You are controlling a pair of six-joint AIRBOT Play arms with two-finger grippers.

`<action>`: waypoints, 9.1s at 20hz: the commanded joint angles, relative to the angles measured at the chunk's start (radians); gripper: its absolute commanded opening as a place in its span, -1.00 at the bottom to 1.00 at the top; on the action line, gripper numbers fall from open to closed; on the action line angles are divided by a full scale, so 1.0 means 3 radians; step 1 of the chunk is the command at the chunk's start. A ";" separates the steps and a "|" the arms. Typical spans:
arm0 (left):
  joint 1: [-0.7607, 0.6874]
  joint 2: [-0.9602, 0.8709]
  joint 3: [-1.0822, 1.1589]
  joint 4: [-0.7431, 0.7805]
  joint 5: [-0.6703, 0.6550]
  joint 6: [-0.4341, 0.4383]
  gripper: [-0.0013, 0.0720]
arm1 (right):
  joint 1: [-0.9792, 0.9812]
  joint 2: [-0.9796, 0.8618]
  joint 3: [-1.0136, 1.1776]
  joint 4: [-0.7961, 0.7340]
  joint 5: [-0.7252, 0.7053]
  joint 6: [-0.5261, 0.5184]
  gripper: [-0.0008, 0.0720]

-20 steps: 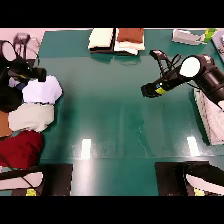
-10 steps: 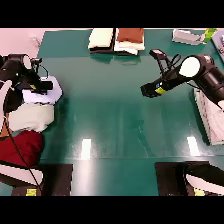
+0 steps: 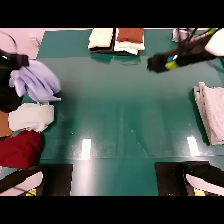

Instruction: Fold the shirts.

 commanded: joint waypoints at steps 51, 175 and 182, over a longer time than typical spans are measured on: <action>-0.0806 -0.2122 0.0345 -0.0960 -0.0067 0.0257 -0.90 | -0.0870 0.0516 -0.1311 0.0009 0.0385 0.0003 -0.93; -0.0490 0.0641 -0.1863 -0.1319 0.0104 0.0146 -0.90 | -0.1523 0.0855 -0.2093 0.0131 -0.0020 -0.0266 -0.93; -0.0491 0.1191 0.0752 -0.0809 -0.0014 0.0136 -0.90 | -0.1523 0.1478 0.0075 -0.0299 0.0005 -0.0287 -0.93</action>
